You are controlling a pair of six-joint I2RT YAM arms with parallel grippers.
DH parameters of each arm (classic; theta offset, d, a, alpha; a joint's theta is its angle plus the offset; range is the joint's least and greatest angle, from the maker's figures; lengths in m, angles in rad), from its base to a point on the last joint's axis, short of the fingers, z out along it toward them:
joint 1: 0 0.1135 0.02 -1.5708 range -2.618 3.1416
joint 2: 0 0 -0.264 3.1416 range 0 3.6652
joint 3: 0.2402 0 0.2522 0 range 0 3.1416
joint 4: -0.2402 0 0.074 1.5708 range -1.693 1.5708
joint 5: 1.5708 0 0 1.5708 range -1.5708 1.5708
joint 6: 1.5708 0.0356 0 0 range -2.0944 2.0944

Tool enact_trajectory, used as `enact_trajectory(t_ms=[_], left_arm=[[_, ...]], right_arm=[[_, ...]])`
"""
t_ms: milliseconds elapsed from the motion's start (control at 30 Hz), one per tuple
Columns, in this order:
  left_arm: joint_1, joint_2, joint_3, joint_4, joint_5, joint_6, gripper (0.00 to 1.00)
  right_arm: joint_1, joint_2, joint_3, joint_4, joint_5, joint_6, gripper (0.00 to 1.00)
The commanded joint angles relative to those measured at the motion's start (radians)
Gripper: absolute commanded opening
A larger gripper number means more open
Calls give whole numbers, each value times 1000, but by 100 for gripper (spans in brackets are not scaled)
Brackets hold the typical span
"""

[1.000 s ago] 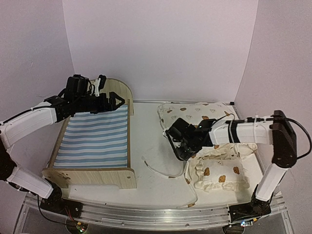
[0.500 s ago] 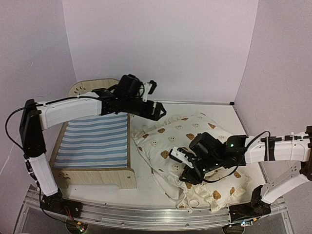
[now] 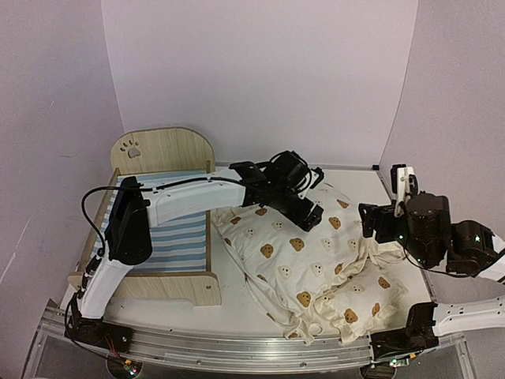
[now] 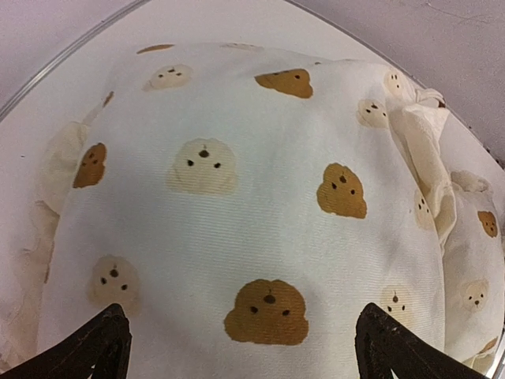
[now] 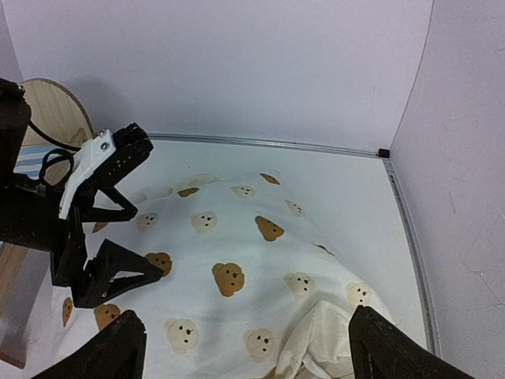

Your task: Set up the pet bed

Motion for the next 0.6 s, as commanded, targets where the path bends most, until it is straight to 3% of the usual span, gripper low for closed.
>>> enact_trajectory(t_ms=[0, 400, 500, 567], left_arm=[[-15, 62, 93, -41, 115, 7, 99], [-33, 286, 109, -98, -22, 25, 97], [-33, 314, 109, -117, -60, 54, 85], [-33, 320, 113, -129, -92, 79, 69]], right_arm=[[-1, 13, -7, -26, 63, 34, 91], [-1, 111, 26, 0, -17, 25, 92], [0, 130, 30, 17, -29, 22, 92], [0, 141, 33, 26, -35, 19, 92]])
